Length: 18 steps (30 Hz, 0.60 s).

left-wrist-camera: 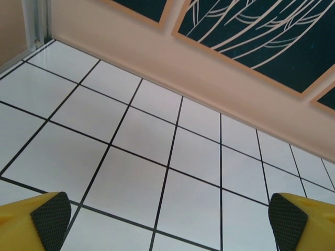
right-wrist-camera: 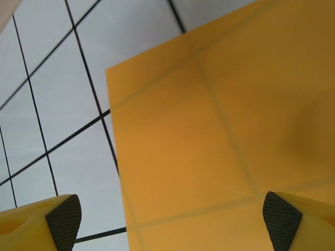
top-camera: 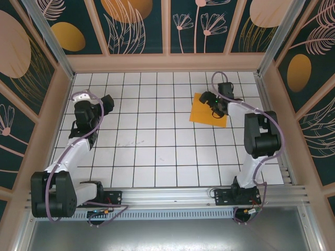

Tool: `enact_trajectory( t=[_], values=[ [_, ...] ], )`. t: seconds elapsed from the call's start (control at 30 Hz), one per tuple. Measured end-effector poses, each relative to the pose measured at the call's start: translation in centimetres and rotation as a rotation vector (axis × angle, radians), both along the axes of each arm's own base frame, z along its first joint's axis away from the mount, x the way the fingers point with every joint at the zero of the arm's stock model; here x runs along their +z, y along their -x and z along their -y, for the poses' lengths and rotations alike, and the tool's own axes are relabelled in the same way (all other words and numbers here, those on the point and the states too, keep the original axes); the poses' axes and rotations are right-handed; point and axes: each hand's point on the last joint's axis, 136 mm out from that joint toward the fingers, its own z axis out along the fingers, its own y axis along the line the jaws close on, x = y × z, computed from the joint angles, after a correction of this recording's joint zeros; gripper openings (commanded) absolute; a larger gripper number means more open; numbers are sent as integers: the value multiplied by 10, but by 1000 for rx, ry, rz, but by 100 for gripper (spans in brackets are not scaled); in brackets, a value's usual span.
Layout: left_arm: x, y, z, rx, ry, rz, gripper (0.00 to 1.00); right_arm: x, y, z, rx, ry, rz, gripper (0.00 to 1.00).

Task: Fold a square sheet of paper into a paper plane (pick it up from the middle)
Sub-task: Move the square sheet of paper to the center of the table.

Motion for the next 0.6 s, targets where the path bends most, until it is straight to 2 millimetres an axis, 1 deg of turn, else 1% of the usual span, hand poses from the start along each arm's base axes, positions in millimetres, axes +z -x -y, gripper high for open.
enact_trajectory(
  t=[0.1, 0.17, 0.23, 0.3, 0.37, 0.47, 0.6],
  values=[
    [-5, -1, 2, -12, 4, -16, 98, -8, -8, -13, 26, -2, -26, 90],
    [-8, -2, 3, -18, 6, -26, 99, -13, -12, -17, 33, 0, -41, 90],
    [-9, -3, 4, -20, 7, -31, 99, -20, -12, -21, 40, 4, -63, 90],
    [-12, -4, 4, -24, 8, -39, 99, -27, -6, -24, 50, 11, -92, 90],
    [-15, -5, 5, -27, 10, -47, 99, -29, -2, -30, 62, 16, -103, 89],
    [-20, -6, 8, -40, 17, -63, 98, -30, 3, -43, 97, 22, -105, 89],
    [-25, -7, 12, -63, 33, -81, 98, -34, 18, -63, 161, 51, -94, 88]
  ],
)
